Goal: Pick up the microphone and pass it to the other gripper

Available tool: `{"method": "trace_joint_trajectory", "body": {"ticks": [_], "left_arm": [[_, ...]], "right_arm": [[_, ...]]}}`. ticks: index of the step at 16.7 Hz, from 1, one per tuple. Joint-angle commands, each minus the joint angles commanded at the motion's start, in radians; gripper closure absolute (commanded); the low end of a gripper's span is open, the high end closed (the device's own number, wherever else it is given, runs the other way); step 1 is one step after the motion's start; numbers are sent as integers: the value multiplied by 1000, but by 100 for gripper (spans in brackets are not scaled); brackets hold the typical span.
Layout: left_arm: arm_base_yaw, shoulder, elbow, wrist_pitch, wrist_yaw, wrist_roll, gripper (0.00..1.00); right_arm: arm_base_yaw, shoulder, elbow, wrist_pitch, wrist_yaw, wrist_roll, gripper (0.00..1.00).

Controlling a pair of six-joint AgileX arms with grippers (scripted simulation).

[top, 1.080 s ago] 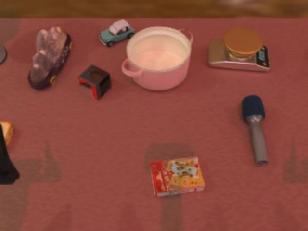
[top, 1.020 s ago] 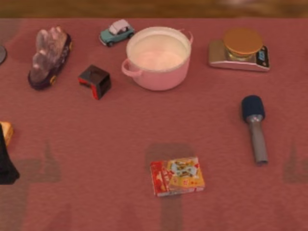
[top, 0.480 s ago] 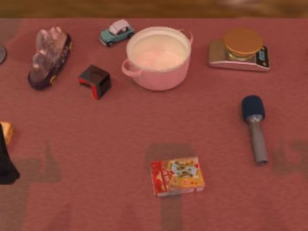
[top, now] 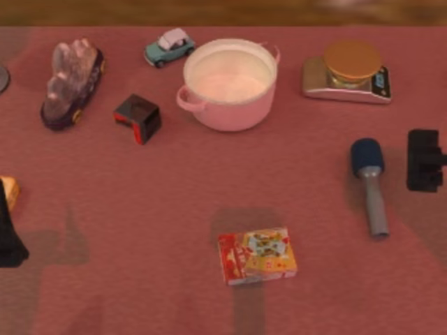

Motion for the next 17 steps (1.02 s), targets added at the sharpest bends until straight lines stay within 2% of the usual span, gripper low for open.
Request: {"method": "trace_joint_trajectory", "body": {"ticks": [4, 8, 17], "left_arm": [[0, 0, 0, 0, 0, 0, 0], [0, 0, 0, 0, 0, 0, 0], [0, 0, 0, 0, 0, 0, 0]], "right_arm": [[82, 345, 246, -181, 22, 91, 0], [138, 563, 403, -317, 42, 151, 0], [151, 627, 444, -359, 48, 168, 0]]}}
